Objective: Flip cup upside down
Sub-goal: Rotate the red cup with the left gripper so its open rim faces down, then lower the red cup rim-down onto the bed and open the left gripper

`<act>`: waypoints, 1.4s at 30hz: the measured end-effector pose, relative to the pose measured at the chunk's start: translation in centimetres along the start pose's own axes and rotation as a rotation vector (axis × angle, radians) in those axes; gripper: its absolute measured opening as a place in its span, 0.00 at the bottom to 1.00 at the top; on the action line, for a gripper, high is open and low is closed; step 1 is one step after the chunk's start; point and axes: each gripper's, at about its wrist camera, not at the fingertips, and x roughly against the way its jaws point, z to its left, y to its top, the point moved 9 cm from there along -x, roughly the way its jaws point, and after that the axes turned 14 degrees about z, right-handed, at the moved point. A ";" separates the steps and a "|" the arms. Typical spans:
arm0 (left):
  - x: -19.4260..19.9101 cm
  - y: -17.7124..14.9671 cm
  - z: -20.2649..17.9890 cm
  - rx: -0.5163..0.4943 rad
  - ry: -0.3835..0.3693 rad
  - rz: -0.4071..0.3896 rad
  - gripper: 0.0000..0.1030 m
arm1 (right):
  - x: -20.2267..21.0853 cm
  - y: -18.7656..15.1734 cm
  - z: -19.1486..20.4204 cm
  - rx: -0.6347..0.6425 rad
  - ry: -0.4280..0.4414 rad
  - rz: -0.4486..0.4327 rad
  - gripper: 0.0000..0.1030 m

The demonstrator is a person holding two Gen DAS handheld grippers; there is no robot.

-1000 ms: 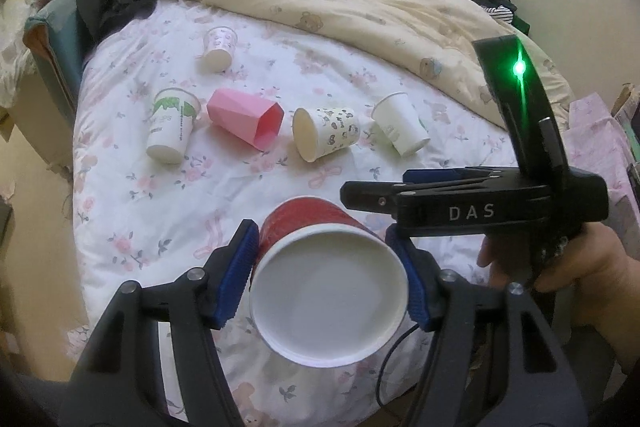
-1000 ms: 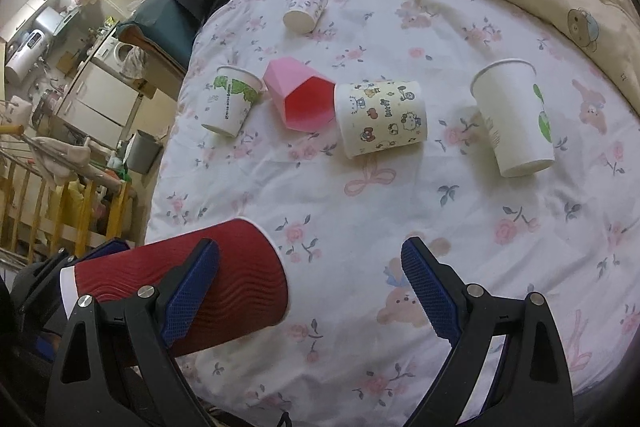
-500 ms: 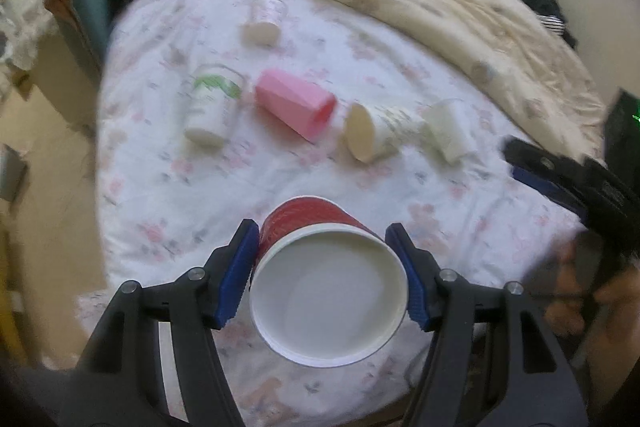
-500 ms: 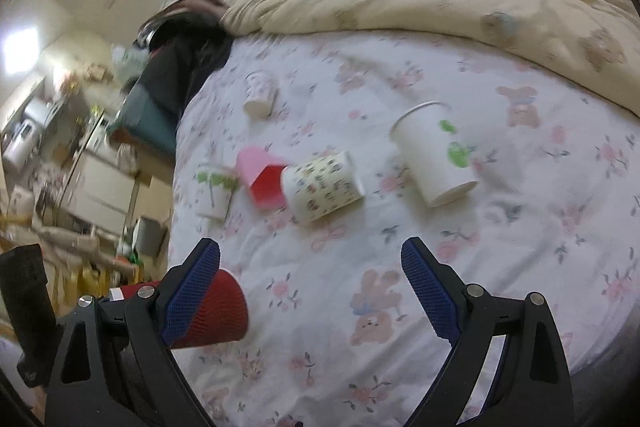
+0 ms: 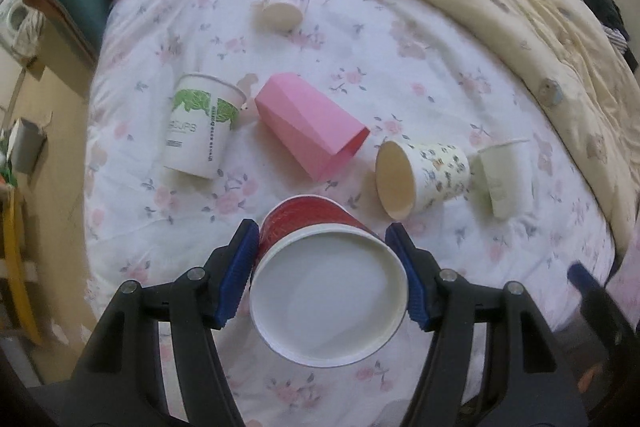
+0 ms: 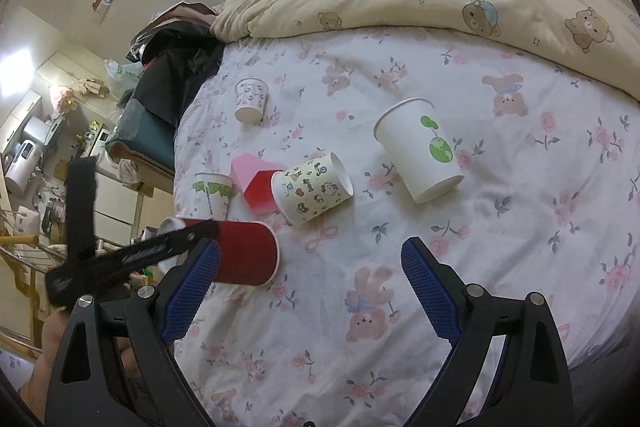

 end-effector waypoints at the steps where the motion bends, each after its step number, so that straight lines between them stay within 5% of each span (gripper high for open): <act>1: -0.4 0.2 -0.2 -0.002 -0.008 0.009 0.60 | -0.1 0.0 0.0 -0.004 0.003 0.004 0.92; 14: -1.8 1.1 -0.5 -0.030 0.031 -0.010 0.61 | -0.4 0.0 0.5 0.006 0.017 0.017 0.92; 18: -1.7 1.2 0.4 0.001 0.089 -0.026 0.94 | -0.5 -0.1 0.7 0.016 0.011 0.018 0.92; 23: -0.4 0.8 0.5 -0.006 0.015 -0.068 0.95 | 0.0 0.3 0.8 0.015 0.029 -0.014 0.92; 30: 5.5 -0.8 0.3 -0.013 -0.024 -0.232 0.95 | 0.4 0.3 1.5 0.048 0.002 -0.042 0.92; 36: 11.7 -4.1 1.6 -0.042 0.040 -0.445 0.95 | 0.7 -0.6 2.8 0.124 -0.048 -0.061 0.92; 42: 13.3 -8.0 4.2 -0.020 0.081 -0.515 0.95 | 1.9 -2.3 5.2 0.239 -0.101 -0.120 1.00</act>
